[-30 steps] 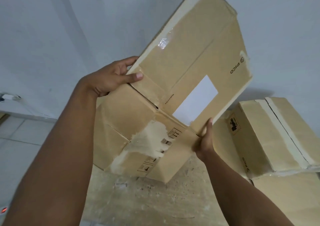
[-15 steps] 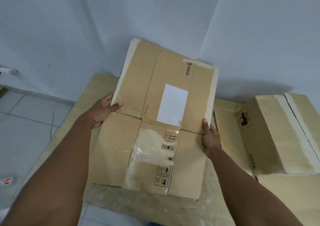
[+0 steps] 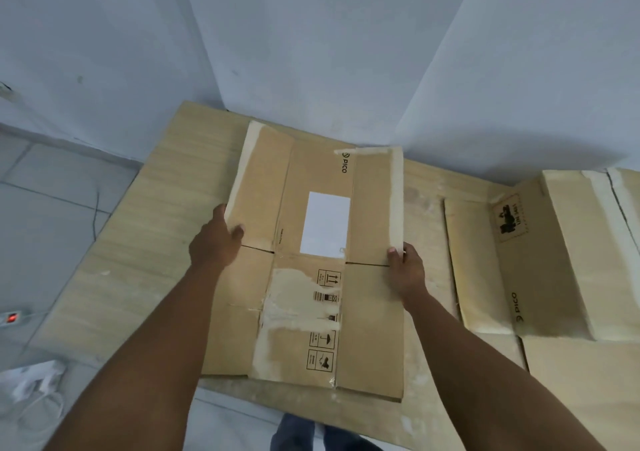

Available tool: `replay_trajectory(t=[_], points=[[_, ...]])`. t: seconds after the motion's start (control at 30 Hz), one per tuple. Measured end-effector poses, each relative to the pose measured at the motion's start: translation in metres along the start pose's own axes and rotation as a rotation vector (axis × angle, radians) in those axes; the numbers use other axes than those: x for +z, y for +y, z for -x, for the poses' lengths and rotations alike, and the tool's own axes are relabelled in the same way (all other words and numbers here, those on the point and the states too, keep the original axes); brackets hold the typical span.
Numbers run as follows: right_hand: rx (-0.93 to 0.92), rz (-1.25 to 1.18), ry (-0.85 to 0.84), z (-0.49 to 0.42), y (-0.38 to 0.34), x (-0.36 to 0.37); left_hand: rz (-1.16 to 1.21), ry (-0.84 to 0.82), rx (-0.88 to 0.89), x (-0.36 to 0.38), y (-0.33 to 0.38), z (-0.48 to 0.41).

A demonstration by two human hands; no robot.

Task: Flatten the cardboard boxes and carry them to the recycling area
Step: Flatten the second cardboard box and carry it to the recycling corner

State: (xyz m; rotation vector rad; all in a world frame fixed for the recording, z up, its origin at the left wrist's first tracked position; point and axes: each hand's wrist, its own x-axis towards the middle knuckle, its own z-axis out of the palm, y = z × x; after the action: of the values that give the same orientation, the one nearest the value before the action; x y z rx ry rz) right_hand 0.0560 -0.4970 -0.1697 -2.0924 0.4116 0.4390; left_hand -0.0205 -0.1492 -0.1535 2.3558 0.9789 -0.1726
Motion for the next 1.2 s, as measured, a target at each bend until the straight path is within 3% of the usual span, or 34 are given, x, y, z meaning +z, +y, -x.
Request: replay_trajectory(t=[0.1,0.2,0.27,0.33,0.5,0.8,1.2], points=[[-0.130,0.350,0.015,0.004,0.003,0.010,-0.246,0.189,0.142,0.019,0.001,0.019],[-0.378,0.712,0.068,0.023,0.007,0.026,-0.382,0.150,0.434,0.046,0.005,0.041],[-0.591,0.783,-0.076,0.042,0.015,0.042,-0.378,0.078,0.589,0.069,0.009,0.064],[-0.688,0.832,-0.220,0.064,0.031,0.059,-0.367,0.030,0.639,0.091,0.005,0.091],[-0.697,0.973,-0.202,0.094,0.063,0.077,-0.383,-0.024,0.589,0.121,-0.024,0.127],[-0.674,1.019,-0.215,0.093,0.061,0.079,-0.457,-0.051,0.588,0.120,-0.021,0.124],[-0.656,0.976,-0.261,0.096,0.055,0.076,-0.385,-0.054,0.573,0.113,-0.016,0.125]])
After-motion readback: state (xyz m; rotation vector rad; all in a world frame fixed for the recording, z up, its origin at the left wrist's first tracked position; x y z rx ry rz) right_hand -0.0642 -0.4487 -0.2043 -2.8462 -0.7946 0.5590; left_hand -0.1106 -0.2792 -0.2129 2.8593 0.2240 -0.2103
